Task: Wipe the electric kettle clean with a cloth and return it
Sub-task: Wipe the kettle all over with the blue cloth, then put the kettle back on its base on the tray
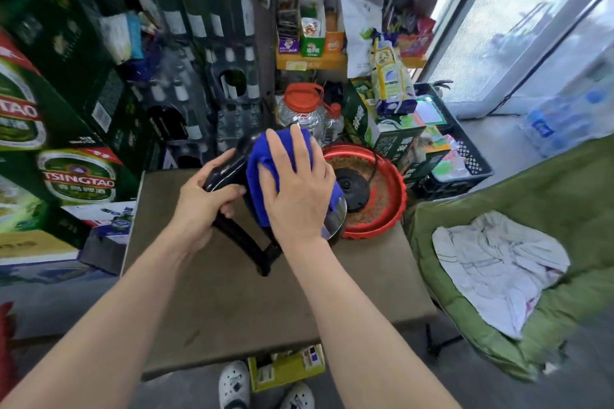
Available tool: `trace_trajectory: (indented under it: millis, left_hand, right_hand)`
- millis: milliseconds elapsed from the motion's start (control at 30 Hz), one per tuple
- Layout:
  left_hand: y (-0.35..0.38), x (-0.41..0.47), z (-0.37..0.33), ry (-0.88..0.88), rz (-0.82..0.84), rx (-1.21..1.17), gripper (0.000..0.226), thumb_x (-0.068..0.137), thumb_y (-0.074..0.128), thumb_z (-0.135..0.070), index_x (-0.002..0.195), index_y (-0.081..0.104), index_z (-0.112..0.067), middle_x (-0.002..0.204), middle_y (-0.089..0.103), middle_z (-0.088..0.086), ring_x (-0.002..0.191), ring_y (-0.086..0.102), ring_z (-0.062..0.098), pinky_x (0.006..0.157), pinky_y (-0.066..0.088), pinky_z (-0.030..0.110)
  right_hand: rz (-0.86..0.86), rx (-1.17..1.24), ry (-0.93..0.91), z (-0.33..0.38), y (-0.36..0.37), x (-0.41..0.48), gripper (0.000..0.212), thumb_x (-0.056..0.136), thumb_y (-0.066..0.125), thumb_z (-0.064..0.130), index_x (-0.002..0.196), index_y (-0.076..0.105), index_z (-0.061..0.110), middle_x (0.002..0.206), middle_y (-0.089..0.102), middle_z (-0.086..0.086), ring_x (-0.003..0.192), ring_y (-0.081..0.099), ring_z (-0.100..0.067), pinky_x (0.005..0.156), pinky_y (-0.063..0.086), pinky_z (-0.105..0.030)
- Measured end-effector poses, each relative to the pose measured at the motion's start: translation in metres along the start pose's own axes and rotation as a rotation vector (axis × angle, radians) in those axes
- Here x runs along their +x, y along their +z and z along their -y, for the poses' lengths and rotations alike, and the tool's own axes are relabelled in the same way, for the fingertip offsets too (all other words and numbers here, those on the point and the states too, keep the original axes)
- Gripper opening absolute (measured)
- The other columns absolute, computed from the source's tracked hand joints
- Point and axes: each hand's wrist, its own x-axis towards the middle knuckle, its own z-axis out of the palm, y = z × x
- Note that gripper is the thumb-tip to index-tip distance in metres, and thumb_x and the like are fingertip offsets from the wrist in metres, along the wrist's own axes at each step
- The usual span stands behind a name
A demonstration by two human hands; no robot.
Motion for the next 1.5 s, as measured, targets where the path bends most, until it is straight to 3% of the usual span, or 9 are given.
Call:
trace_trajectory:
  millis: [233,467,633,833,1000,1100,1300,1367,1500]
  left_hand:
    - [0.006,0.010,-0.017,-0.022,0.048,-0.226,0.045,0.085,0.069,-0.017,0.129,0.063,-0.024,0.064,0.046,0.002,0.044,0.035,0.008,0.041,0.033,0.018]
    - [0.008,0.033,-0.033,-0.019,0.054,-0.340,0.063,0.073,0.078,-0.037,0.129,0.059,-0.015,0.062,0.049,0.001,0.039,0.036,0.005,0.037,0.031,0.016]
    - [0.008,0.044,-0.042,-0.007,0.053,-0.366,0.032,0.091,0.064,-0.019,0.123,0.065,-0.019,0.065,0.055,0.001,0.046,0.038,0.008,0.037,0.032,0.016]
    - [0.008,0.055,-0.051,0.010,0.046,-0.219,0.041,0.088,0.070,-0.018,0.128,0.064,-0.024,0.064,0.052,0.002,0.046,0.036,0.010,0.040,0.031,0.020]
    - [0.012,0.058,-0.042,0.075,0.008,0.133,0.048,0.080,0.079,-0.029,0.125,0.066,-0.035,0.075,0.068,0.008,0.054,0.058,0.030,0.050,0.047,0.038]
    - [0.006,0.061,-0.024,0.143,0.051,0.418,0.056,0.067,0.077,-0.052,0.122,0.064,-0.047,0.111,0.074,-0.005,0.105,0.068,0.020,0.097,0.053,0.045]
    - [-0.006,0.068,-0.007,0.148,0.127,0.575,0.059,0.074,0.080,-0.043,0.128,0.057,-0.051,0.118,0.069,-0.016,0.109,0.063,0.003,0.102,0.050,0.037]
    - [-0.005,0.072,-0.008,0.138,0.179,0.589,0.060,0.075,0.080,-0.042,0.128,0.055,-0.054,0.120,0.066,-0.020,0.106,0.063,0.002,0.098,0.052,0.034]
    - [0.013,0.080,-0.011,0.161,0.309,0.596,0.065,0.075,0.083,-0.034,0.131,0.056,-0.049,0.121,0.062,-0.027,0.106,0.060,-0.011,0.095,0.048,0.017]
  right_hand:
    - [-0.001,-0.247,-0.362,-0.034,0.000,-0.041,0.057,0.091,0.064,0.039,0.146,0.048,0.035,0.159,0.033,0.000,0.143,0.037,-0.034,0.112,0.036,-0.057]
    - [-0.049,-0.189,-0.204,0.000,-0.016,0.027,0.045,0.100,0.050,0.040,0.143,0.056,0.029,0.154,0.048,-0.007,0.140,0.047,-0.037,0.106,0.040,-0.056]
    - [0.012,-0.256,-0.394,-0.015,-0.011,0.028,0.050,0.096,0.056,0.042,0.144,0.054,0.030,0.156,0.047,-0.006,0.141,0.045,-0.037,0.106,0.040,-0.057]
    - [-0.004,0.358,0.526,-0.018,-0.006,0.055,0.046,0.103,0.035,0.045,0.140,0.055,0.027,0.141,0.060,0.002,0.129,0.055,-0.023,0.103,0.043,-0.039]
    - [0.363,0.493,1.127,-0.046,0.023,0.021,0.046,0.108,0.029,0.039,0.147,0.047,0.024,0.144,0.057,-0.010,0.131,0.052,-0.035,0.105,0.039,-0.038]
    - [0.612,0.534,1.246,-0.055,0.049,-0.015,0.042,0.108,0.032,0.031,0.142,0.051,0.015,0.139,0.058,-0.013,0.125,0.056,-0.034,0.088,0.043,-0.030]
    - [1.057,0.663,1.276,-0.066,0.048,-0.053,0.036,0.099,0.047,0.001,0.134,0.054,0.012,0.106,0.065,-0.007,0.085,0.063,-0.019,0.051,0.047,-0.022]
    - [1.017,0.544,1.160,-0.088,0.049,-0.045,0.039,0.098,0.052,0.002,0.135,0.055,0.011,0.115,0.064,-0.011,0.101,0.063,-0.025,0.066,0.050,-0.026]
    - [0.558,0.753,1.177,-0.122,0.036,0.002,0.048,0.103,0.050,0.041,0.144,0.052,0.015,0.144,0.055,-0.003,0.129,0.052,-0.021,0.110,0.044,-0.041]
